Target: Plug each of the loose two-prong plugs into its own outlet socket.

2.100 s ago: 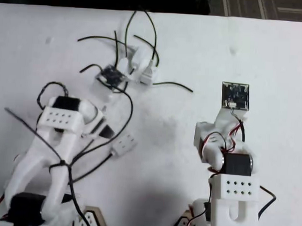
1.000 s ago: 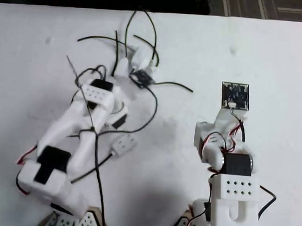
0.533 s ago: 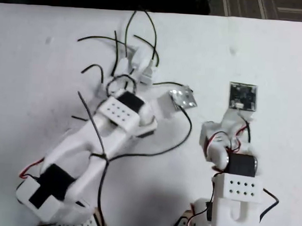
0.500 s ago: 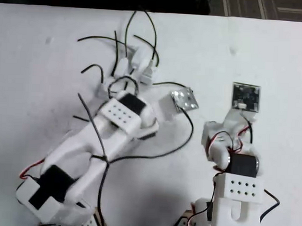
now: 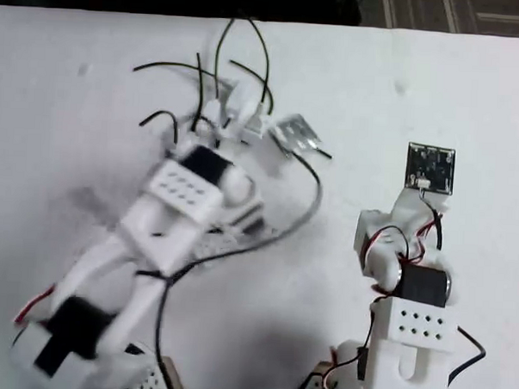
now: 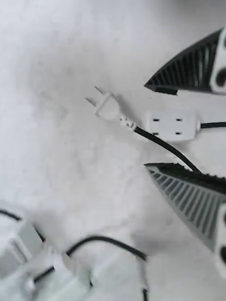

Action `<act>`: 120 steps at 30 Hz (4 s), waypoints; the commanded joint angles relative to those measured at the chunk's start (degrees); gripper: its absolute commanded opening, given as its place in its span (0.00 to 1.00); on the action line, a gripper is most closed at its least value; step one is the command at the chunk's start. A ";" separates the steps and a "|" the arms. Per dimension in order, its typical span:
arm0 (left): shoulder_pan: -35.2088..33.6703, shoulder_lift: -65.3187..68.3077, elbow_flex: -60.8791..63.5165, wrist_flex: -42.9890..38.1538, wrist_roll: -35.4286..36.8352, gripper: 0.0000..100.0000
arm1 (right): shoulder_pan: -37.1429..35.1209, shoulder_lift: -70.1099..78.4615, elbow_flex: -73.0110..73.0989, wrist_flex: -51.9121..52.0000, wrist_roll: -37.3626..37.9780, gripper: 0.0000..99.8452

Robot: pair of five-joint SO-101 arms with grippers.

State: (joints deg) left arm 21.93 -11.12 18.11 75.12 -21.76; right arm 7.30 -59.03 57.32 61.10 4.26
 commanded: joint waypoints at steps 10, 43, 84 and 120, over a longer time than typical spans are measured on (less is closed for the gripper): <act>-36.70 -32.57 16.00 4.22 0.70 0.21 | -19.47 -0.40 -5.10 5.76 21.45 0.03; -50.07 -57.01 57.32 -14.24 5.36 0.21 | -44.00 40.57 0.79 -28.00 15.03 0.18; -49.98 -57.19 58.29 -14.24 1.14 0.21 | -41.71 50.07 -17.58 -10.07 23.65 0.18; -49.98 -57.19 59.08 -14.68 0.97 0.21 | -29.85 60.53 -26.02 2.07 32.79 0.02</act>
State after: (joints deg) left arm -27.82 -67.12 77.27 61.23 -20.26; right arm -24.00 0.04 33.41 64.44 36.44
